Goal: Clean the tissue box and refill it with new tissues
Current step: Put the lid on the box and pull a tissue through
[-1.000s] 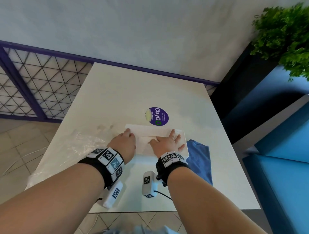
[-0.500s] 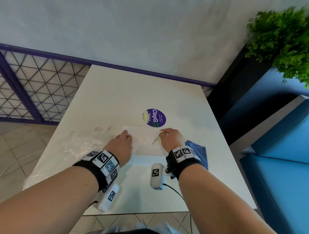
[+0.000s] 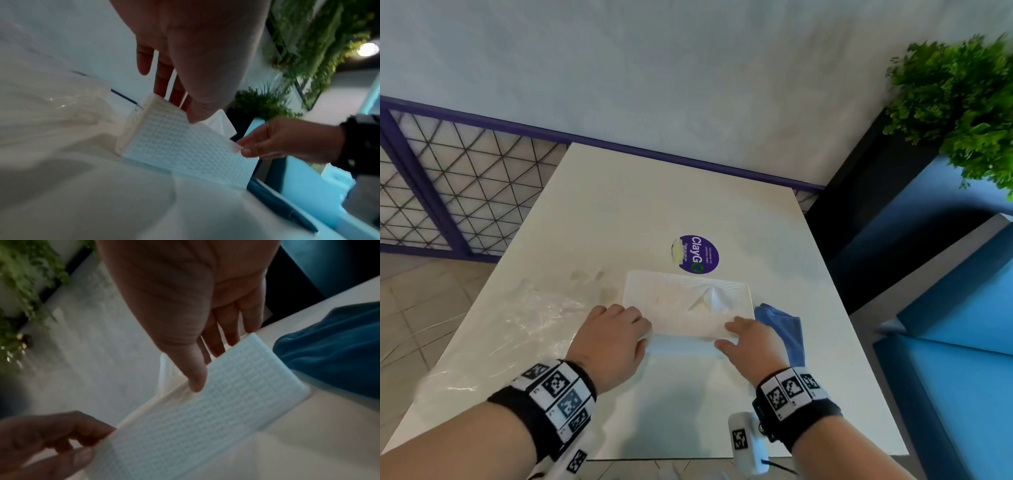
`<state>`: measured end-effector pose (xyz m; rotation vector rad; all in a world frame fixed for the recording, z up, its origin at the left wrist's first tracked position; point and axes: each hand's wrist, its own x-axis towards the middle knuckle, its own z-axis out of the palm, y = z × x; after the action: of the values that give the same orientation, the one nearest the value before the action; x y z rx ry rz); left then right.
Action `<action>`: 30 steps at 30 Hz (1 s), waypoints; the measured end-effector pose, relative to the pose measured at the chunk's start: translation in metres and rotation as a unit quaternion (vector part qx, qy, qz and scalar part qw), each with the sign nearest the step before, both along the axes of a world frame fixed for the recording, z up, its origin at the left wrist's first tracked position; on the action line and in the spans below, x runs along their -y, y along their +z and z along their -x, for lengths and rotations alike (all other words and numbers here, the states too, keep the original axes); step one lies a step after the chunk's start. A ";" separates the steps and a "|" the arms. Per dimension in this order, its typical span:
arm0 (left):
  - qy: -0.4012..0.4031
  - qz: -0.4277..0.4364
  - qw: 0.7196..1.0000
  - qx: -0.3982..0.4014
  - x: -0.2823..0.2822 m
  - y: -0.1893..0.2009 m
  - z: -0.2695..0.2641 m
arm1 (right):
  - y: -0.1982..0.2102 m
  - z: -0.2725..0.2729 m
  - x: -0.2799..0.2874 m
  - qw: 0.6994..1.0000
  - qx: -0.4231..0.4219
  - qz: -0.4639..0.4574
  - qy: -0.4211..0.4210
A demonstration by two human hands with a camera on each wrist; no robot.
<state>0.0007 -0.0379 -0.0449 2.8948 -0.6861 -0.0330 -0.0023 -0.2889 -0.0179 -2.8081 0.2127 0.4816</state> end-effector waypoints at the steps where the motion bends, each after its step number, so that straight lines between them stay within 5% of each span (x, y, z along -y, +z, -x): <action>1: -0.002 -0.003 1.000 0.014 0.000 -0.002 -0.003 | 0.001 -0.004 0.000 1.000 -0.005 0.020 0.020; 9: 0.071 -0.031 0.992 -0.096 0.015 -0.001 -0.061 | 0.007 -0.071 -0.004 0.981 -0.013 0.149 0.120; 15: 0.089 -0.007 0.989 -0.121 0.017 0.001 -0.061 | 0.014 -0.077 -0.008 0.995 -0.030 0.080 0.055; 18: 0.121 0.075 0.984 -0.103 -0.004 0.003 -0.055 | 0.015 -0.070 -0.021 0.998 0.061 -0.006 -0.014; 20: 0.217 0.120 0.967 -0.062 -0.029 0.005 -0.053 | 0.018 -0.063 -0.043 0.990 0.121 -0.074 -0.007; 24: 0.414 0.120 0.901 -0.043 -0.080 0.004 -0.041 | 0.013 -0.055 -0.101 0.981 0.114 -0.145 0.062; 30: 0.491 0.111 0.839 -0.207 -0.132 -0.015 -0.018 | -0.016 -0.045 -0.172 0.973 -0.143 -0.131 0.128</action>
<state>0.0184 0.0942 -0.0595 2.5156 0.8225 -0.3957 0.0431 -0.1168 -0.0334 -2.5087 -0.1487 0.9031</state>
